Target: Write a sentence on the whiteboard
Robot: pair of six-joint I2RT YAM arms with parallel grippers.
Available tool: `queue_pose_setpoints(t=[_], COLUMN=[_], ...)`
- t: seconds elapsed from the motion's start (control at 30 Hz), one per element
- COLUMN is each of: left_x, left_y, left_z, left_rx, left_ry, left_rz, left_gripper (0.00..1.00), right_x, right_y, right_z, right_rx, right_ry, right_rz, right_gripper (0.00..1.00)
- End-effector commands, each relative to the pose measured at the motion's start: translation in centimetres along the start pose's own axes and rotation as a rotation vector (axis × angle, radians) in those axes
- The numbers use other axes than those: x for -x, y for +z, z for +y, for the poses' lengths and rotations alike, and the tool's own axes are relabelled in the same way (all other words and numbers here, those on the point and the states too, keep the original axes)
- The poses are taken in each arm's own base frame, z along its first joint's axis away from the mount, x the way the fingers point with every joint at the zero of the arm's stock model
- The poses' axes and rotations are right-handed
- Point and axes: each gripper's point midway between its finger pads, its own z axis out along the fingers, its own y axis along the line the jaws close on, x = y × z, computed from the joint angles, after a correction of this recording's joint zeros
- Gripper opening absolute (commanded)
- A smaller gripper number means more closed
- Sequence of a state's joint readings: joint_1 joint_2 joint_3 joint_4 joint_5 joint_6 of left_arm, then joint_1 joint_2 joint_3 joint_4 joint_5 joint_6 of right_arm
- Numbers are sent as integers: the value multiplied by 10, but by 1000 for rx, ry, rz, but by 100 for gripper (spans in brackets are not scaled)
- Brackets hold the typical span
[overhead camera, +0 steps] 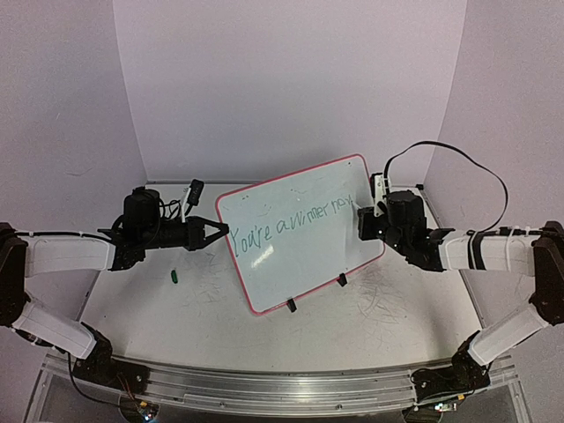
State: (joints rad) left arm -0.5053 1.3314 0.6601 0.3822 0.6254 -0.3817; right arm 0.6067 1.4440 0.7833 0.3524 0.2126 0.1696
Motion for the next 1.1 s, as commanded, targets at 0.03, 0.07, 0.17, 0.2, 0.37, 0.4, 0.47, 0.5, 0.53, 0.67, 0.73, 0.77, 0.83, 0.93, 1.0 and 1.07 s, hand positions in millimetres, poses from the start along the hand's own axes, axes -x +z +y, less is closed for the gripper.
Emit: queue_pose_setpoints(t=[0.03, 0.07, 0.17, 0.2, 0.37, 0.4, 0.47, 0.5, 0.53, 0.67, 0.73, 0.77, 0.83, 0.93, 1.0, 1.07], left_x=[14, 14, 15, 15, 14, 14, 15, 15, 15, 15, 15, 15, 16, 16, 16, 15], left_y=[-4, -4, -4, -4, -4, -4, -5, -5, -6, -7, -7, -7, -7, -7, -7, -7], left_z=[0, 0, -1, -1, 0, 0, -1, -1, -1, -2, -2, -2, -2, -2, -2, -1], left_rx=[27, 26, 26, 27, 27, 27, 26, 25, 26, 27, 27, 28, 29, 30, 30, 32], left_ry=[72, 72, 72, 71, 70, 70, 73, 74, 75, 77, 77, 76, 77, 79, 78, 75], left_rz=[-24, -24, -26, -26, -23, -24, -26, -26, -27, -30, -30, -31, -32, -34, -32, -31], left_gripper=[0, 0, 0, 0, 0, 0, 0, 0, 0, 0, 0, 0, 0, 0, 0, 0], right_x=[-7, -4, 8, 13, 29, 30, 30, 29, 28, 25, 30, 30, 33, 27, 20, 17], right_y=[-3, -2, 2, 4, 12, 14, 17, 18, 19, 13, 2, -3, -14, -19, -18, -16], right_z=[-7, -5, -2, -1, 2, 2, 1, 0, 0, 1, 1, 0, -1, -1, -1, -2], right_rx=[-26, -23, -18, -19, -29, -33, -38, -42, -45, -27, -9, -5, 6, 31, 33, 27], right_ry=[10, 10, 8, 8, 0, -1, -1, -1, -2, -1, 8, 13, 25, 38, 38, 36], right_rz=[14, 9, -17, -28, -61, -61, -59, -56, -55, -48, -62, -64, -73, -54, -36, -29], right_gripper=[0, 0, 0, 0, 0, 0, 0, 0, 0, 0, 0, 0, 0, 0, 0, 0])
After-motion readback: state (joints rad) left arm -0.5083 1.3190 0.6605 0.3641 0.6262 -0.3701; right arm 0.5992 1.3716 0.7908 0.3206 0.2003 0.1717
